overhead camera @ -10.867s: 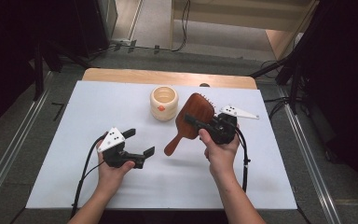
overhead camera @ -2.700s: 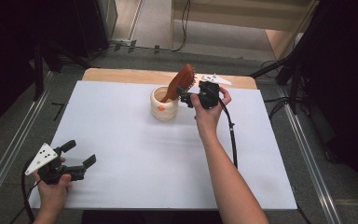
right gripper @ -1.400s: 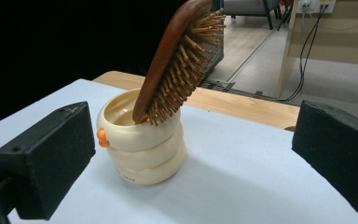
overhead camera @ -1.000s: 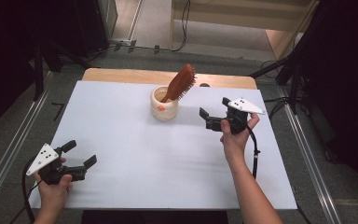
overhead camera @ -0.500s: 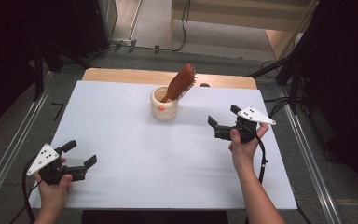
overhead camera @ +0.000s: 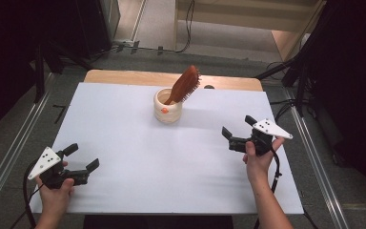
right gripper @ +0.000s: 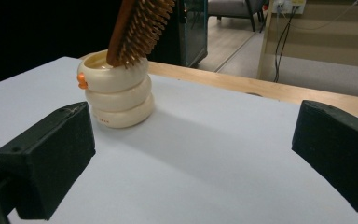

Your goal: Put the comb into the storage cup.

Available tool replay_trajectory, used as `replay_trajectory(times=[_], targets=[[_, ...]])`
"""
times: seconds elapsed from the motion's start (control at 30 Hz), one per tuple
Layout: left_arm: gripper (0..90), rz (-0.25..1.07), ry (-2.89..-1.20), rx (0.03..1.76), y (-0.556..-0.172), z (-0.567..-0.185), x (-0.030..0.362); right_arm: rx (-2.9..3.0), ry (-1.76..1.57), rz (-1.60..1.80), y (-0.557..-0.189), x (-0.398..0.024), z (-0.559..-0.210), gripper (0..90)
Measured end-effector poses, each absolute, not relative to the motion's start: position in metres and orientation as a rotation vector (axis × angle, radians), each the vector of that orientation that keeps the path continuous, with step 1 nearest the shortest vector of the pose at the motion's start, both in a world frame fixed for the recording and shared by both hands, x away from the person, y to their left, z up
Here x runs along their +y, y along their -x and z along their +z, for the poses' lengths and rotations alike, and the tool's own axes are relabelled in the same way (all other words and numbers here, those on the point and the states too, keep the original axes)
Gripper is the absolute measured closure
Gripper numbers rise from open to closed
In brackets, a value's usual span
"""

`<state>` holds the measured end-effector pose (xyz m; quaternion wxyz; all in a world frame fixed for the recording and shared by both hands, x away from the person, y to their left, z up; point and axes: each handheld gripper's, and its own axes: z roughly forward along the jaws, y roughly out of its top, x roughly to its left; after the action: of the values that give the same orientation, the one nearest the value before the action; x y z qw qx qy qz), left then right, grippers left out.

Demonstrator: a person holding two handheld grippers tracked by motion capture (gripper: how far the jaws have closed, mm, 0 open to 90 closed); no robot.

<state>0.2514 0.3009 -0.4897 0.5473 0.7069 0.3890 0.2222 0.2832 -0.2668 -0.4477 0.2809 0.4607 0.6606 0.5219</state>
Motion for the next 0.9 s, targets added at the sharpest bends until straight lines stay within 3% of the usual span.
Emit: replay_trajectory(times=[0.9], targets=[[0.0, 0.534, -1.684, 0.922, -0.251, -0.49, 0.3, 1.725, -1.305, 1.346, -0.249, -0.31, -0.477, 0.0]])
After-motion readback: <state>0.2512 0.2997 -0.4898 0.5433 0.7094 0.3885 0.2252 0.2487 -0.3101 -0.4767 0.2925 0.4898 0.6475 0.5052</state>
